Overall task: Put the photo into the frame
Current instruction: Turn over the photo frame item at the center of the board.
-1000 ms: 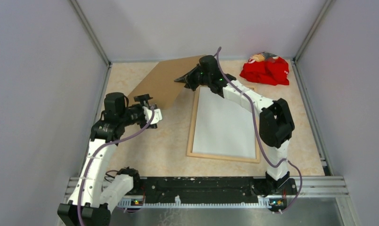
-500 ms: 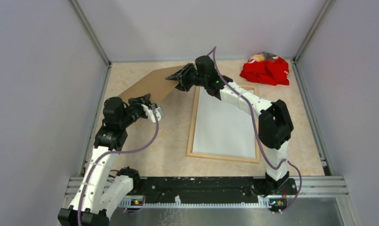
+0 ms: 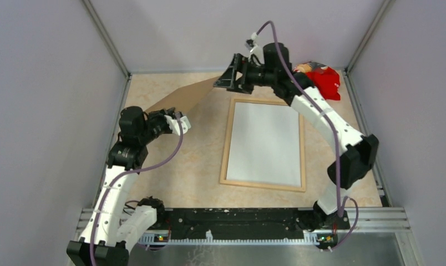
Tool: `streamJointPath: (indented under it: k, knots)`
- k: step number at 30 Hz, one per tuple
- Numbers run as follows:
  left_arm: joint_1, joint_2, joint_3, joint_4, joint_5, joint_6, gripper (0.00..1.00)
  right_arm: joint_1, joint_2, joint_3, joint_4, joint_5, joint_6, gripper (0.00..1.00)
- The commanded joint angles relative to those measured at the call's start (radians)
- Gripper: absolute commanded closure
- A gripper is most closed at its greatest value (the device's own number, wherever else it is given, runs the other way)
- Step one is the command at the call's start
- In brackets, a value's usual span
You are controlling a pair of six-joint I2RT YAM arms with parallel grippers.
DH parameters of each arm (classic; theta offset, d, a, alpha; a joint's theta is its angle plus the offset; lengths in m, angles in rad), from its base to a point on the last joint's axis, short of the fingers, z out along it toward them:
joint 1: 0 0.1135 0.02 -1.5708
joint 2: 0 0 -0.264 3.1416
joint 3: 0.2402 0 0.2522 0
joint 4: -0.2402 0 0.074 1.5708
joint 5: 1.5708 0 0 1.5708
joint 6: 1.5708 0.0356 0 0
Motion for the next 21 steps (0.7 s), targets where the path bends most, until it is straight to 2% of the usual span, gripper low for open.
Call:
streamJointPath:
  k: [1,5,7,13,21]
  knots:
    - [0.001,0.026,0.195,-0.076,0.144,0.034,1.00,0.020,-0.187,-0.025,-0.133,0.049,-0.609,0.17]
    - [0.001,0.012,0.259,-0.215,0.254,0.135,1.00,0.102,-0.330,-0.226,-0.061,0.070,-1.019,0.14]
    - [0.001,0.009,0.283,-0.273,0.285,0.169,1.00,0.139,-0.368,-0.272,-0.054,0.095,-1.165,0.13]
    - [0.001,0.022,0.366,-0.502,0.366,0.308,1.00,0.185,-0.377,-0.272,-0.066,0.091,-1.299,0.16]
    - [0.001,0.002,0.388,-0.541,0.402,0.332,1.00,0.281,-0.315,-0.264,-0.121,0.083,-1.362,0.22]
